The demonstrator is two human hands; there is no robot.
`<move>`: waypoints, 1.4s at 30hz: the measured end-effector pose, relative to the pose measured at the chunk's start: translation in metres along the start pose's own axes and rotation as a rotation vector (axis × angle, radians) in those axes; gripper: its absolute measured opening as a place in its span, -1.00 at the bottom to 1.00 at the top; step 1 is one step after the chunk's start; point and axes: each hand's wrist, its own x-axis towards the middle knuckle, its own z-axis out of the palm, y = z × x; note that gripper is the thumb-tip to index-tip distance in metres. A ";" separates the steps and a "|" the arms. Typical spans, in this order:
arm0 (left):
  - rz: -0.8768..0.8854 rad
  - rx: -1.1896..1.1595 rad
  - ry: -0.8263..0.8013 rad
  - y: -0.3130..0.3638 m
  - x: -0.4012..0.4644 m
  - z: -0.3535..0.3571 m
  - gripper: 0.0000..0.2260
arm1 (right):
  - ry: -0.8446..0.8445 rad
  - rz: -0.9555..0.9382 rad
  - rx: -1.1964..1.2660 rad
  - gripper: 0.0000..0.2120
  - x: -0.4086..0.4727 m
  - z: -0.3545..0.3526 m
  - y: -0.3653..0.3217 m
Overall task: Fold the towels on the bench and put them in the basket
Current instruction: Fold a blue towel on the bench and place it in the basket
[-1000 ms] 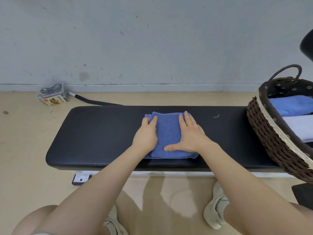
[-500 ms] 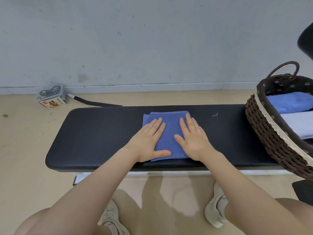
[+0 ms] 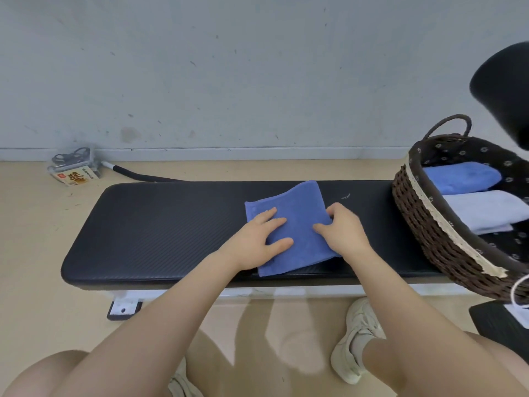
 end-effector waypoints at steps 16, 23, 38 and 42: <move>-0.119 -0.471 -0.092 -0.004 0.005 -0.016 -0.72 | -0.002 -0.396 -0.443 -0.48 -0.050 0.002 -0.039; -0.209 -0.886 0.015 -0.025 0.011 -0.020 -0.35 | -0.132 -0.617 -0.635 -0.19 -0.073 0.030 -0.052; 0.080 -0.070 0.147 -0.031 0.027 -0.021 -0.77 | -0.271 -0.428 -0.343 -0.80 -0.049 0.027 -0.062; -0.009 -0.102 0.127 -0.028 0.030 -0.018 -0.79 | -0.195 -0.452 -0.626 -0.61 -0.052 0.039 -0.071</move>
